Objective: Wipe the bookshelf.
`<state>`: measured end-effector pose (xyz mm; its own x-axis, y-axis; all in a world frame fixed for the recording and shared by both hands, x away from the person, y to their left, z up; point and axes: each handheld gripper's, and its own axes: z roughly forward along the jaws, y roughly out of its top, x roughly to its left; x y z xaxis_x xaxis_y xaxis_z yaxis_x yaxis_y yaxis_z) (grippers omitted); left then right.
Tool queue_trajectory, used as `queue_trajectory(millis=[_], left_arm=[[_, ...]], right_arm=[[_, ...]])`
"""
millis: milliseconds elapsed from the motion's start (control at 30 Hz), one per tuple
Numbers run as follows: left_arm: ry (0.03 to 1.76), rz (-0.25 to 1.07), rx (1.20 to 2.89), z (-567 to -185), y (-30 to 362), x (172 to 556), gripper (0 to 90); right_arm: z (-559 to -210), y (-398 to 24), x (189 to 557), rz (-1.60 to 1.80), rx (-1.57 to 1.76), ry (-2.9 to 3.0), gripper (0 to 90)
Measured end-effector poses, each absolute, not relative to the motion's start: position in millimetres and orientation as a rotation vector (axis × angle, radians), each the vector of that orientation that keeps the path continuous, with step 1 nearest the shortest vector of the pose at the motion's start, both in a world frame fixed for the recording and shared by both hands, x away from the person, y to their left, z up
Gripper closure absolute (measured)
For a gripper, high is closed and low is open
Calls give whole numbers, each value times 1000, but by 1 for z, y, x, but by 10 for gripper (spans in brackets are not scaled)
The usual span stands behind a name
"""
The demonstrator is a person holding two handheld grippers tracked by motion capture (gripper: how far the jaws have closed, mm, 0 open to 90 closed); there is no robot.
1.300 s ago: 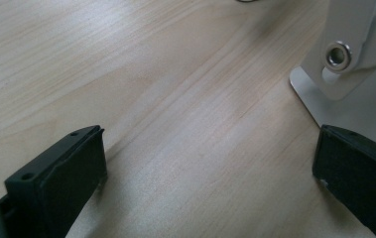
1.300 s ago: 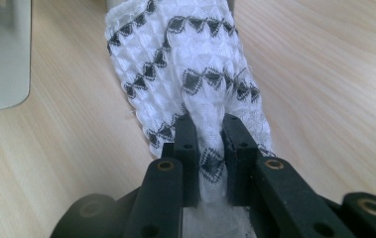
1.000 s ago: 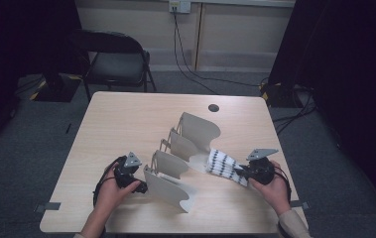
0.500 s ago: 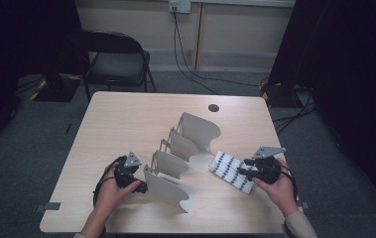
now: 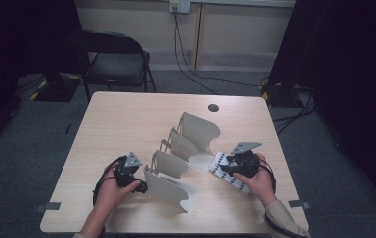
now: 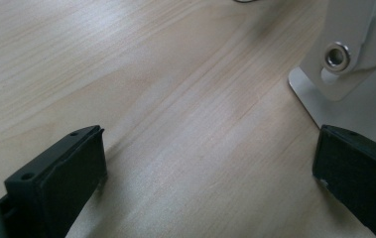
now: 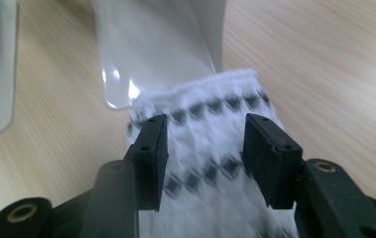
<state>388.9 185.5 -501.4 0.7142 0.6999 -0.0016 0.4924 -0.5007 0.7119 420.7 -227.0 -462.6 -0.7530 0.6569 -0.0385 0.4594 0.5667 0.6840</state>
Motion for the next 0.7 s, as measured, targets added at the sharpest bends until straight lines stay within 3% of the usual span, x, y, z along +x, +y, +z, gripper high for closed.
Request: queue_trajectory(millis=[333, 700], left_arm=[[899, 373, 2201, -502, 186, 389, 0], [895, 378, 2208, -501, 186, 389, 0]], right_arm=[[-458, -260, 415, 903, 988, 2473, 528], [-455, -221, 426, 948, 878, 2528, 535]])
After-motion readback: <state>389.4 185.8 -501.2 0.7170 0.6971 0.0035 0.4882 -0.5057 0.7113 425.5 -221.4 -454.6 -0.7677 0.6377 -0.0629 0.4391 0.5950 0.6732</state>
